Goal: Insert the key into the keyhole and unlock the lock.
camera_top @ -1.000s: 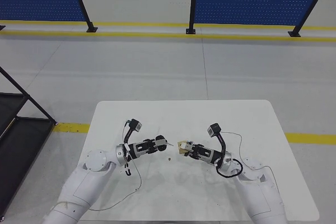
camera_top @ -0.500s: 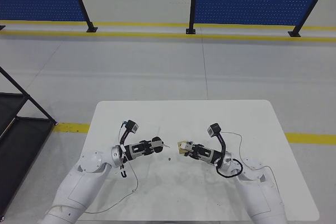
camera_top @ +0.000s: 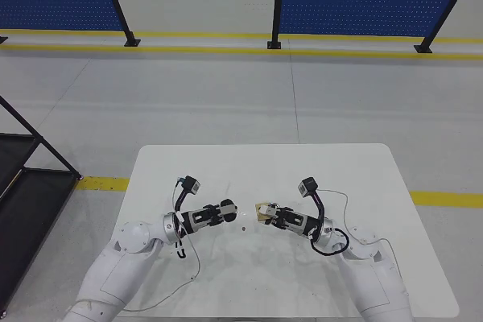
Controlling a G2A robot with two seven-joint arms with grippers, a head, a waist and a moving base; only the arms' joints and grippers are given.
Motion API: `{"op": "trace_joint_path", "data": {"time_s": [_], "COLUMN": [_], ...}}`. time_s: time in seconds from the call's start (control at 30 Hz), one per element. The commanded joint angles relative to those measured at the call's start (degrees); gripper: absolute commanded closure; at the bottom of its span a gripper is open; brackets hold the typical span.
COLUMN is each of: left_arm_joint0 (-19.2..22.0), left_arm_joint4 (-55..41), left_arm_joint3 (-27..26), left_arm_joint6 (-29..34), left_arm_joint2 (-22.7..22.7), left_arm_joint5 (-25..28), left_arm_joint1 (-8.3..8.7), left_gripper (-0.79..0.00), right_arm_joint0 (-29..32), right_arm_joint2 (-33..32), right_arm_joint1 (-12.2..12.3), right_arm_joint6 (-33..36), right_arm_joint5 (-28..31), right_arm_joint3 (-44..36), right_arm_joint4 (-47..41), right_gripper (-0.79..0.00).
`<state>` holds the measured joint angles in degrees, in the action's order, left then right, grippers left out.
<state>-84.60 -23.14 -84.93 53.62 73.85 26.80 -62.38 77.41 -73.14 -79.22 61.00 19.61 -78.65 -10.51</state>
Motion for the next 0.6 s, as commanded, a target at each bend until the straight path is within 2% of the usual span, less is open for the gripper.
{"op": "trace_joint_path", "data": {"time_s": [0.0, 0.4, 0.57], "left_arm_joint0": [-0.8, -3.8, -4.2], "left_arm_joint4": [-0.7, 0.3, 0.5], "left_arm_joint3": [0.1, 1.6, 2.0], "left_arm_joint6": [-0.7, -7.9, -10.1], "left_arm_joint2": [-0.2, -1.0, -1.8], "left_arm_joint5": [0.7, 9.4, 12.8], "left_arm_joint1": [-0.05, -0.58, -0.89], "left_gripper": [0.000, 0.000, 0.000], "right_arm_joint0": [0.0, 0.0, 1.0], "right_arm_joint2": [0.0, 0.0, 0.4], "right_arm_joint1": [0.0, 0.0, 0.3], "right_arm_joint6": [0.0, 0.0, -3.5], "right_arm_joint5": [0.0, 0.0, -0.3], "right_arm_joint3": [0.0, 0.0, -1.9], "right_arm_joint4": [0.0, 0.0, 0.8], "right_gripper": [0.000, 0.000, 0.000]}}
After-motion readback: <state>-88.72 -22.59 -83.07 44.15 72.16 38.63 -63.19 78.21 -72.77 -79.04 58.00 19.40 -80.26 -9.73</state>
